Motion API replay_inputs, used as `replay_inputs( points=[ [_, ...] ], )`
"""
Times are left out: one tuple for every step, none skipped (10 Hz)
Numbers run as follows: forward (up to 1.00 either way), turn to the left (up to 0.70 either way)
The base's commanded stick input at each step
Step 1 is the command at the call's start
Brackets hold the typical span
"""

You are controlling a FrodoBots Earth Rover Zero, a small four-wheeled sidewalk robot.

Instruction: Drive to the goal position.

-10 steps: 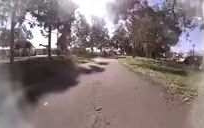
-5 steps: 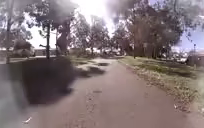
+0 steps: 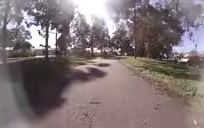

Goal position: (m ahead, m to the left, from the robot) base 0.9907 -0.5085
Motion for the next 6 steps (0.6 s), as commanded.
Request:
replay_inputs(
  points=[
    [0.7,0.0],
    [0.7,0.0],
    [0.7,-0.34],
    [0.7,-0.34],
    [0.7,-0.33],
    [0.7,0.0]
  ],
)
